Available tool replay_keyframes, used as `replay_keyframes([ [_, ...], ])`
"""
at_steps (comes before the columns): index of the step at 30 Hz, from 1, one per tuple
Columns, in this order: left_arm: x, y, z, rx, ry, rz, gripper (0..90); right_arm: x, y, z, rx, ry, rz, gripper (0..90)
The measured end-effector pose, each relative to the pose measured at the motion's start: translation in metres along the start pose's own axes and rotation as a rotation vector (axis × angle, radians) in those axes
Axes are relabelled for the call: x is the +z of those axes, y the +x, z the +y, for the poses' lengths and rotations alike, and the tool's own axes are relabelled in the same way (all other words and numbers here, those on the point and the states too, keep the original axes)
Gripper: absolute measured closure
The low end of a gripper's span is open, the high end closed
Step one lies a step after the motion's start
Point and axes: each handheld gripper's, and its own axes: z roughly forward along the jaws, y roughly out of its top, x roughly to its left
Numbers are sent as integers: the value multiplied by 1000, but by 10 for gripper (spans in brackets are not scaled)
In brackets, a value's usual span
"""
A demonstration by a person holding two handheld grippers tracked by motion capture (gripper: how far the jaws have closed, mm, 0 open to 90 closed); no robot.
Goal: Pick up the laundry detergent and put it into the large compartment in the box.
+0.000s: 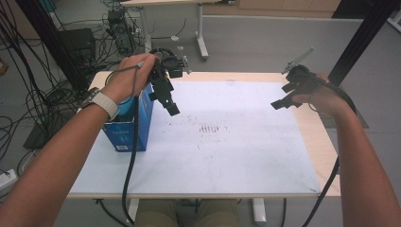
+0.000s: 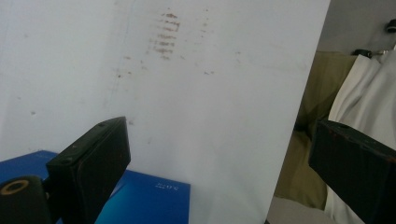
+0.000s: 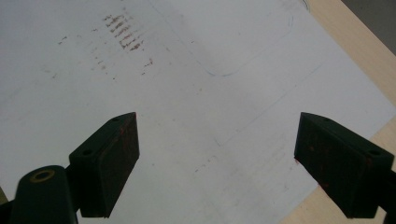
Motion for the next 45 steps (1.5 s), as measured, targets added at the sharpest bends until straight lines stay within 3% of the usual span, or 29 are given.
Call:
replay_keyframes([
  [19,12,-12,24,140,-12,-53,57,1,0,-2,7,-1,1,139],
  [45,30,-28,48,241,4,-69,56,2,0,-5,22,-2,3,136],
])
